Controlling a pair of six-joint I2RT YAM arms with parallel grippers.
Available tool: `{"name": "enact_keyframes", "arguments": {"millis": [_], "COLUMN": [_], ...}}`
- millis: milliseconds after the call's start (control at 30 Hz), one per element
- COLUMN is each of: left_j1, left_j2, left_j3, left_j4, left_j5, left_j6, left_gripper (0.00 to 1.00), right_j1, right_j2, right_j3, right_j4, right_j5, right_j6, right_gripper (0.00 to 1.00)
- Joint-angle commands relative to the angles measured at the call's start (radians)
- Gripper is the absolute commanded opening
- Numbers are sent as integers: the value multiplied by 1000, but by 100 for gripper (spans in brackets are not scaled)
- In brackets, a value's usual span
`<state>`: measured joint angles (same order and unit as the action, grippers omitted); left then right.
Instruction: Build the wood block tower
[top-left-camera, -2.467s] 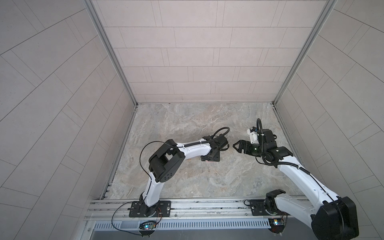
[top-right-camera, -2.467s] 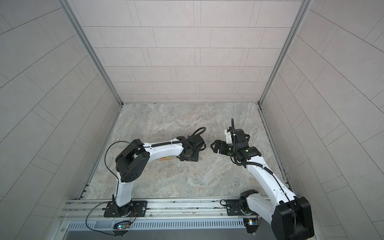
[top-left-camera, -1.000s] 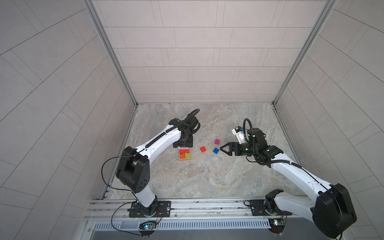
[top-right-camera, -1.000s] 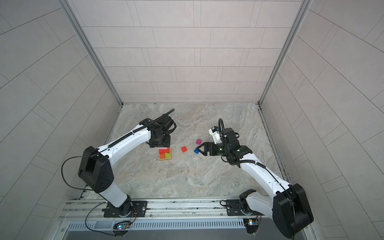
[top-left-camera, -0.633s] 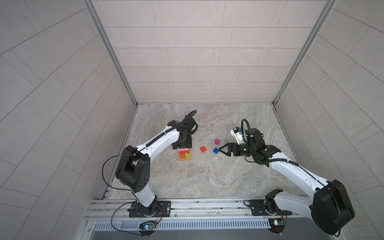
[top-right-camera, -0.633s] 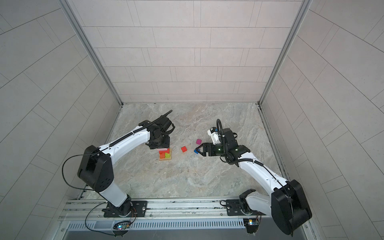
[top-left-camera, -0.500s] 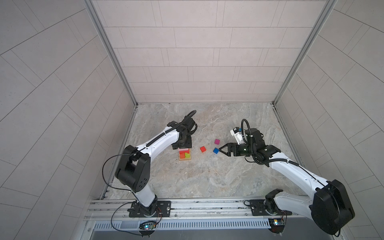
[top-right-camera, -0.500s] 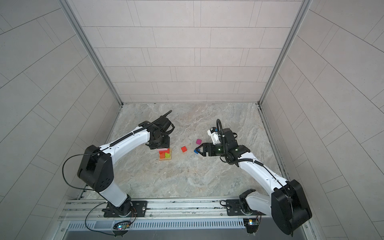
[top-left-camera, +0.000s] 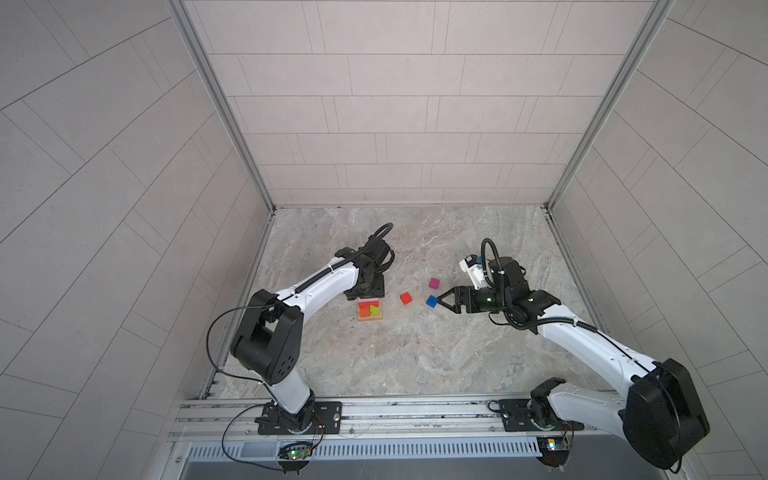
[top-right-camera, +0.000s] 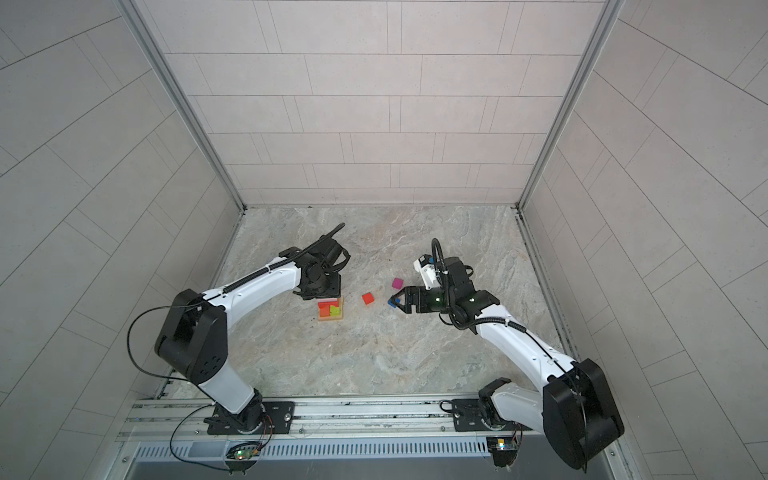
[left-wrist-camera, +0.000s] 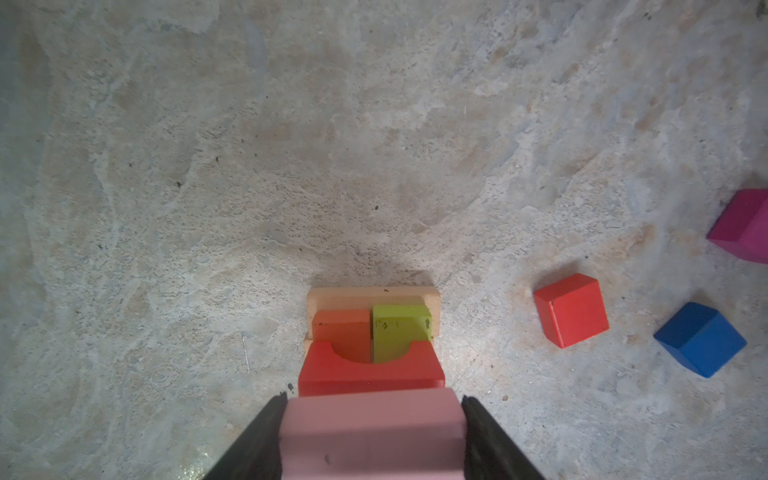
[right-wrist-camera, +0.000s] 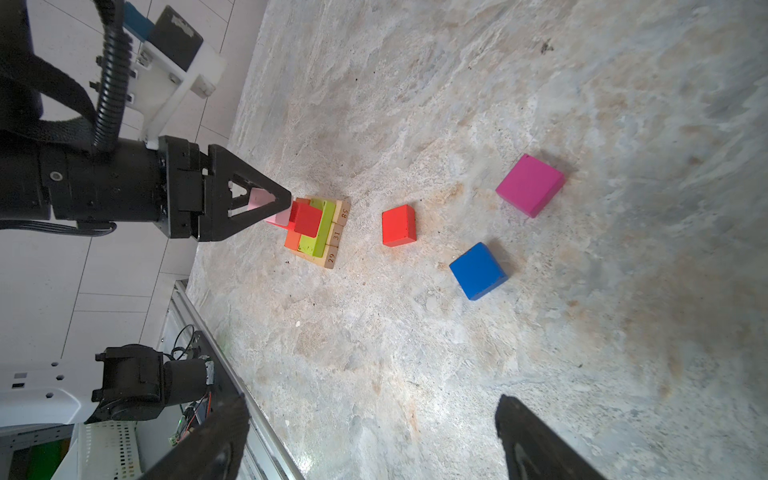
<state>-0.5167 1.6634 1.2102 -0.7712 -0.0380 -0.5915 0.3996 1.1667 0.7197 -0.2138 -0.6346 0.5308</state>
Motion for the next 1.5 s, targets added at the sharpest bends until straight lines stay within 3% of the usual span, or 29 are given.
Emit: {"name": "enact_keyframes", "arguments": {"millis": [0, 1467], "left_j1": [9, 11], "left_j2": [-21, -33], "left_j3": [-23, -34], "left_j4": [19, 7], "left_j5": [-10, -8], "left_j6": [15, 2], "left_gripper": [56, 56], "right_j1": [7, 12], "right_j2": [3, 11], "right_j3": [27, 30], "right_j4": [-13, -27], "right_j5": [13, 21], "right_j6": [-9, -17], "right_gripper": [94, 94]}}
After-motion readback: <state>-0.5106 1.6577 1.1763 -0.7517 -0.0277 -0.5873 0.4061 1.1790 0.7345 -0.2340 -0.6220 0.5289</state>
